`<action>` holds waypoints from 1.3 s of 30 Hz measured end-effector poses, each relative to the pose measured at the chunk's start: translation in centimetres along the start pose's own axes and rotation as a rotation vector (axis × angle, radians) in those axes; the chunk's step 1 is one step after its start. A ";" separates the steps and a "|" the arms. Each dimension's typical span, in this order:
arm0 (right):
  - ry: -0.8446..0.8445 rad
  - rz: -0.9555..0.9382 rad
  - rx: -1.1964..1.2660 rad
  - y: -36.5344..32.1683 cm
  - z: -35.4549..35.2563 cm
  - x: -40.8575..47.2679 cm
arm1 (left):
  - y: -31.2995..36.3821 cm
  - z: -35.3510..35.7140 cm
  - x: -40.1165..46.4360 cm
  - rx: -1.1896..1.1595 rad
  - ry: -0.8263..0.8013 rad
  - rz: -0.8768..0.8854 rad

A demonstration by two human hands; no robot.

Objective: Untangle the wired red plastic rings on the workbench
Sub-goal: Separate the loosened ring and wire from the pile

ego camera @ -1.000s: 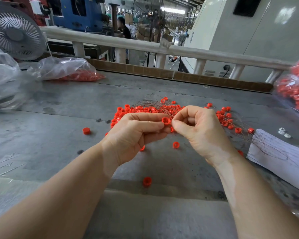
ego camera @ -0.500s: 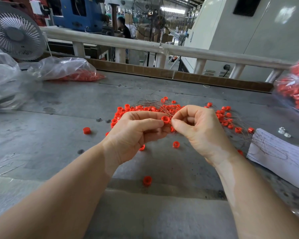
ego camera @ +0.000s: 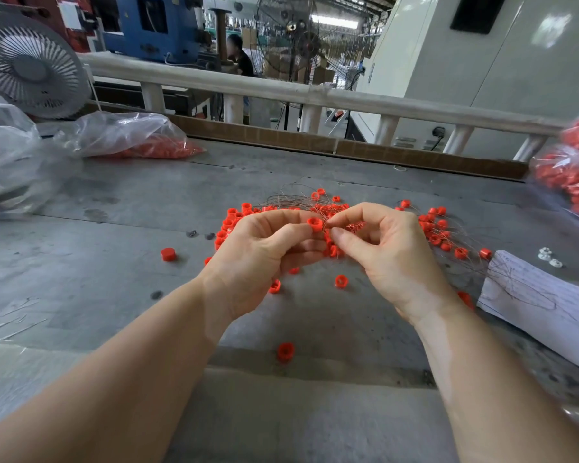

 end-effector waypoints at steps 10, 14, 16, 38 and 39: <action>-0.059 0.081 -0.447 0.6 -0.6 -0.1 | -0.3 -0.4 0.3 0.000 0.028 0.020; -0.292 0.202 -0.668 1.5 0.2 -0.4 | -0.3 -0.5 0.3 0.035 0.036 0.022; -0.325 0.229 -0.677 1.6 0.4 -0.5 | -0.2 -0.4 0.2 0.067 0.027 0.029; -0.050 0.106 0.256 0.4 -0.3 0.1 | 0.4 0.3 -0.4 0.247 -0.062 0.144; -0.059 0.099 0.245 0.4 -0.2 0.1 | 0.4 0.3 -0.4 0.242 -0.069 0.146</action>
Point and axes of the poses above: each hand's wrist, its own x-axis towards the middle knuckle, its own z-axis out of the palm, y = z × x, the point moved 3 cm from there along x, towards the middle knuckle, and after that the axes turned 5 degrees about -y, right-handed, at the moved point
